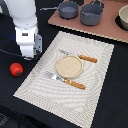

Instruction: Place the pan onto the stove and place the fish and sausage into the pan.

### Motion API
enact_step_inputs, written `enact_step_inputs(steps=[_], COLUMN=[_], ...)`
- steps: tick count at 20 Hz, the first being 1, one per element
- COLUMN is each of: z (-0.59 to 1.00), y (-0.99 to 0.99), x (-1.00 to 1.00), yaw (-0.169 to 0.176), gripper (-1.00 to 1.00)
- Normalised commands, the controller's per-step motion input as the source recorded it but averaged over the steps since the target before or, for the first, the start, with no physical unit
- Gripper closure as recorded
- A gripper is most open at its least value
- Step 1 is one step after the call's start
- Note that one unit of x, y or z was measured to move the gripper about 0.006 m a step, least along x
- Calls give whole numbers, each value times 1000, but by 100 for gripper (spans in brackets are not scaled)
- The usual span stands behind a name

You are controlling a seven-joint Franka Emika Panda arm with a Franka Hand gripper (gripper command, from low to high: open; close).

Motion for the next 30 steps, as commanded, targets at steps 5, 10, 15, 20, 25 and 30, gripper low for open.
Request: enact_step_inputs(steps=[5, 10, 15, 20, 25, 30], z=[271, 1000, 1000, 954, 797, 733], y=[11, 395, 715, 745, 666, 637], x=[23, 275, 516, 622, 627, 621], yaw=[-15, -12, 1, 1, 0, 0], gripper=[100, 100, 100, 100, 100, 100])
